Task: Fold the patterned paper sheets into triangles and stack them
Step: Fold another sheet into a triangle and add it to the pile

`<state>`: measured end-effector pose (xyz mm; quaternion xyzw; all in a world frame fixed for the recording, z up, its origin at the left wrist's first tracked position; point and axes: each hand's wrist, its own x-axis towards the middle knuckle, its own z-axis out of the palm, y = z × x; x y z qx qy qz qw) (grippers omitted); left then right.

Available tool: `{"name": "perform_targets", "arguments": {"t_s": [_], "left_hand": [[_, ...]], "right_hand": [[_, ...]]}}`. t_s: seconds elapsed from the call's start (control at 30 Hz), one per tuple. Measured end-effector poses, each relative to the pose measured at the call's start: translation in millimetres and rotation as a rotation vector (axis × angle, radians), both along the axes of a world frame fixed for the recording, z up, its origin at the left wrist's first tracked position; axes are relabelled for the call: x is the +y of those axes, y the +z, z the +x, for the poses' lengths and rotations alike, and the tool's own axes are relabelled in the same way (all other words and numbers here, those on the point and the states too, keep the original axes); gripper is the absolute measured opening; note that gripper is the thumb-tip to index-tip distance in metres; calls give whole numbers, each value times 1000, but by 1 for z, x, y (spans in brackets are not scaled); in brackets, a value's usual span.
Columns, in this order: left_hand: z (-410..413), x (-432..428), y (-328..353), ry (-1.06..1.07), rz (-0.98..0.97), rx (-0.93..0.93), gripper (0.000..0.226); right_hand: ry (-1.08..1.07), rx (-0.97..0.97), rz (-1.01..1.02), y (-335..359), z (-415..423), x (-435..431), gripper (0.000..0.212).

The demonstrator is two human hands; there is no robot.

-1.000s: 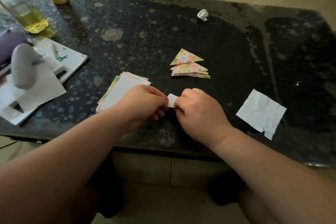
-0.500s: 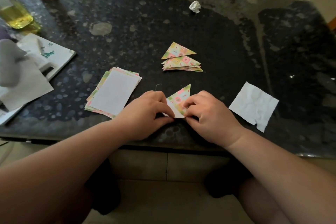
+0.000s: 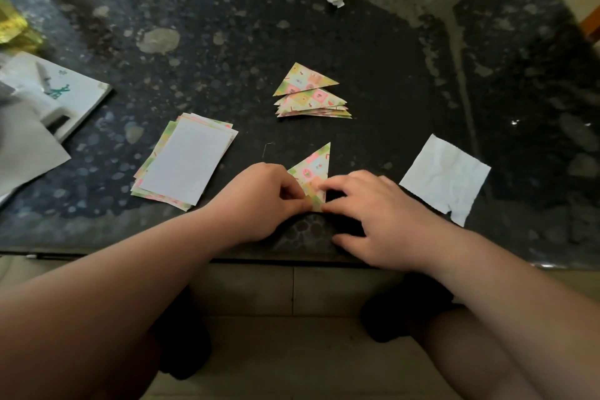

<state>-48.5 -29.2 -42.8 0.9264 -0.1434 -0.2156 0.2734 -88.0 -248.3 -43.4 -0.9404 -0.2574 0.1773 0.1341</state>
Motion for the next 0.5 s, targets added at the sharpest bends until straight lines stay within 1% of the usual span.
{"name": "perform_targets", "arguments": {"t_s": [0.03,0.1,0.13,0.27,0.37,0.43,0.5], "left_hand": [[0,0,1,9,-2,15,16],[1,0,1,7,-3,30,11],[1,0,1,0,-1,26,8],[-3,-1,-2,5,7,4,7],[-6,-3,-3,85,-9,5,3],[-7,-3,-6,126,-20,-9,13],[-8,-3,-6,131,-31,-15,16]], "right_hand": [[13,-19,-18,-3,-7,-1,57],[11,-47,-29,-9,-20,-2,64],[4,-63,-30,-13,-23,-2,65],[0,-104,-18,-19,-25,-4,66],[-10,-93,22,-15,-22,-4,58],[-28,-83,53,-14,-17,-5,50],[-71,-103,166,-17,-14,-3,34]]}}
